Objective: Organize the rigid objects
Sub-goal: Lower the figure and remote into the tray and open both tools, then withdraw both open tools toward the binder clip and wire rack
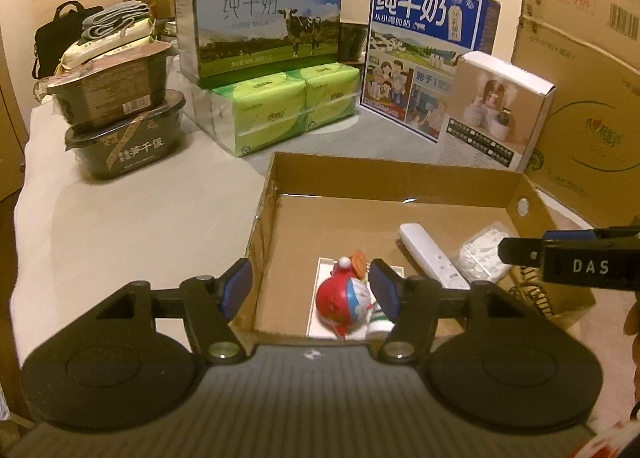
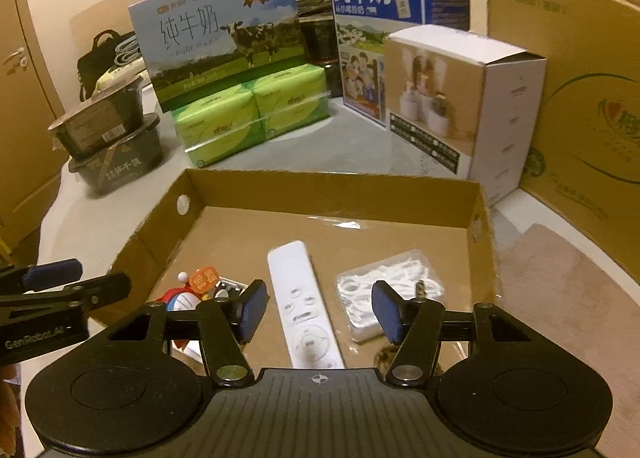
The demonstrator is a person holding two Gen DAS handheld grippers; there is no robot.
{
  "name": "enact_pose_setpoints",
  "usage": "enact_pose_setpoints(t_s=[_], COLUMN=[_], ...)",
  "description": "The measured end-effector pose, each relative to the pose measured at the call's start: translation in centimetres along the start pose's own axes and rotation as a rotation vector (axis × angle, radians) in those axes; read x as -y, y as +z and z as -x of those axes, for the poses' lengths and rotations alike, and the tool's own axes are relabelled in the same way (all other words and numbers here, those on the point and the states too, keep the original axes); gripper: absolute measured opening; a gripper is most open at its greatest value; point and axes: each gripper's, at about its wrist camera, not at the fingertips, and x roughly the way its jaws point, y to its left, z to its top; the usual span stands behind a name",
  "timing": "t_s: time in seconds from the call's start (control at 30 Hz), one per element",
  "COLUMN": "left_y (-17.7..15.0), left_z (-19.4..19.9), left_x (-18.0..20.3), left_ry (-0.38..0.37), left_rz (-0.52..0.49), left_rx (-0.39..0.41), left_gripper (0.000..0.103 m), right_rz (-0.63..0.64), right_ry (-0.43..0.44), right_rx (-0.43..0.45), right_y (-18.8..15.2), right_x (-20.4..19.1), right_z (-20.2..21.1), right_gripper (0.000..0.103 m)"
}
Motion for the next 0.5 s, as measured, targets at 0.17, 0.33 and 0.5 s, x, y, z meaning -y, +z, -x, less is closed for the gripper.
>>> enact_pose_setpoints(t_s=[0.17, 0.33, 0.5], left_y=[-1.0, -2.5, -4.2], left_z=[3.3, 7.0, 10.5], left_x=[0.3, 1.0, 1.7], left_ry=[-0.007, -0.022, -0.030], left_rz=[0.012, 0.029, 0.040], left_rx=[0.014, 0.026, 0.037], left_gripper=[0.064, 0.066, 0.067], right_rz=[-0.012, 0.006, 0.034], right_ry=[-0.015, -0.025, -0.042], right_rx=[0.012, 0.040, 0.062], right_y=[-0.8, -2.3, -4.4], right_x=[0.2, -0.5, -1.4], right_z=[3.0, 7.0, 10.8], right_gripper=[0.060, 0.061, 0.064])
